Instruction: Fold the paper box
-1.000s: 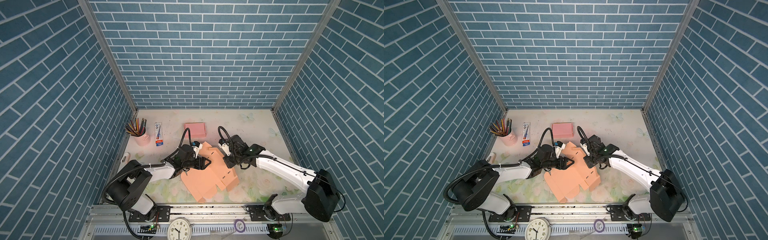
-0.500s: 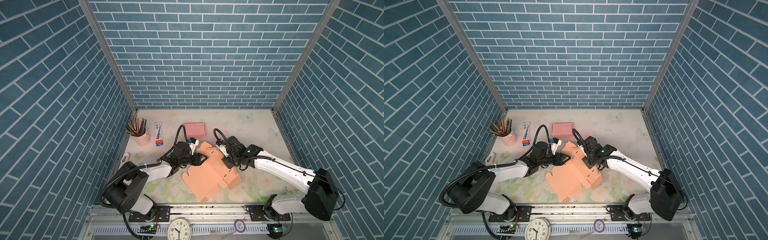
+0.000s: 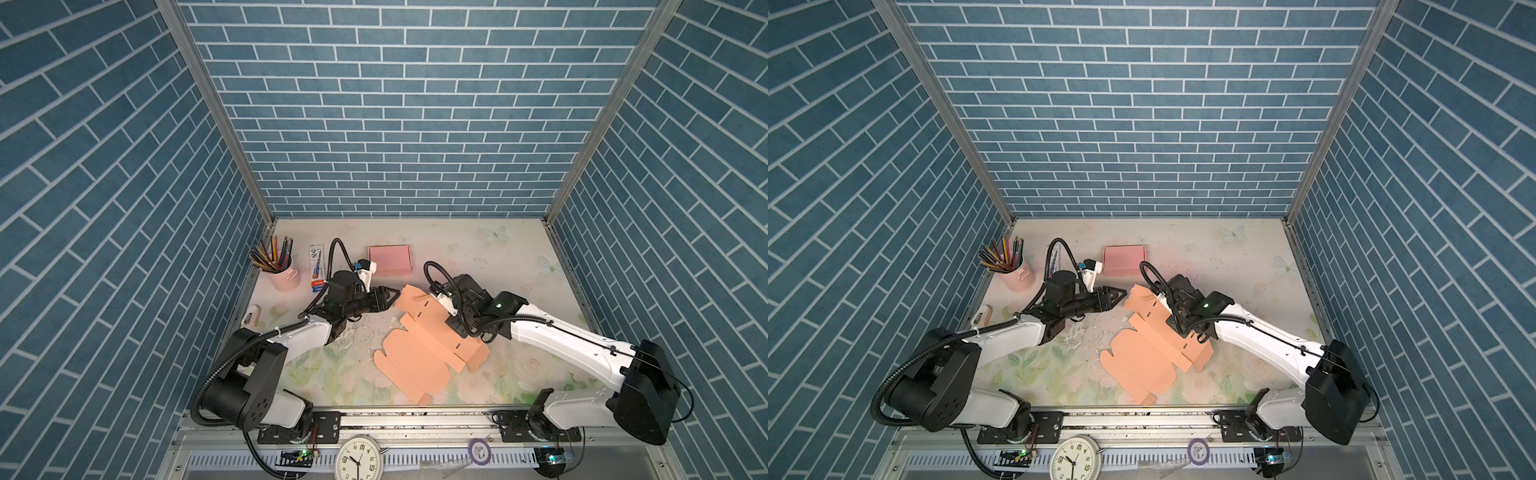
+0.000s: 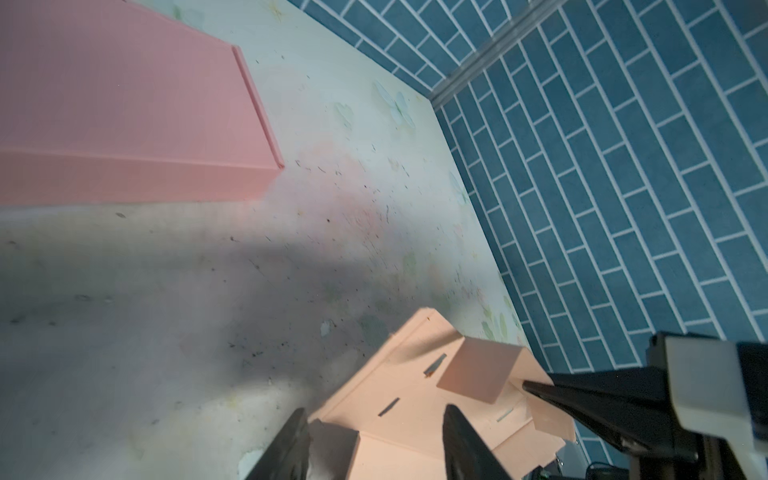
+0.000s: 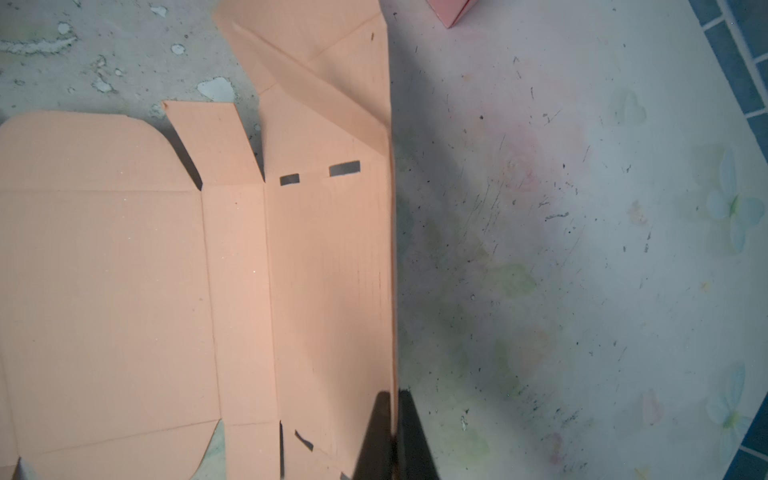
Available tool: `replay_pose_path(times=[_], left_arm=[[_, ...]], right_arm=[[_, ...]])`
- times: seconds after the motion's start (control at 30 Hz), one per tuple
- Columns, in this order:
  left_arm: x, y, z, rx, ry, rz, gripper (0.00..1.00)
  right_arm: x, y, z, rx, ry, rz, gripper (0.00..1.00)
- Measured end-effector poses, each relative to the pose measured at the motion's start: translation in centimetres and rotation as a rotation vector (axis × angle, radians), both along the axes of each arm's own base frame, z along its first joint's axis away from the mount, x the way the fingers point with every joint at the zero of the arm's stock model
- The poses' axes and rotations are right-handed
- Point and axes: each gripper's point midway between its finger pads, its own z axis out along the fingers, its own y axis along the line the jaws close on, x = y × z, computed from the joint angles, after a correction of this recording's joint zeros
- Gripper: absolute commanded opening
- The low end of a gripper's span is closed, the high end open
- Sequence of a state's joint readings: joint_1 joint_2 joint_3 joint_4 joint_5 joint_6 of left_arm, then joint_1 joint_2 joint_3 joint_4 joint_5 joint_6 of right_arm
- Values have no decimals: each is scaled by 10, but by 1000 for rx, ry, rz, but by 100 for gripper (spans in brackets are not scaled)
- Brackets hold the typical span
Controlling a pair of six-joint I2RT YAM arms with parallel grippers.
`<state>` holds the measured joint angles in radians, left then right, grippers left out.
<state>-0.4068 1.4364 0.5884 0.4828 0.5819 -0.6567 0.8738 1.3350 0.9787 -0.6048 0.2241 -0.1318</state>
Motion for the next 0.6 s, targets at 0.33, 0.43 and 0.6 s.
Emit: replay_pose_path(times=[0.33,0.43,0.6], left_arm=[[38,11,-25,24,74,76,52],[38,7,-32,33,90,67,52],[32,-2,-34,36,90,34,52]], right_arm=[[2,-1,-3,-94,-64,68,0],[5,-3,-7,-127,-72,76,0],[9,-3,-8,-162,-91,94,0]])
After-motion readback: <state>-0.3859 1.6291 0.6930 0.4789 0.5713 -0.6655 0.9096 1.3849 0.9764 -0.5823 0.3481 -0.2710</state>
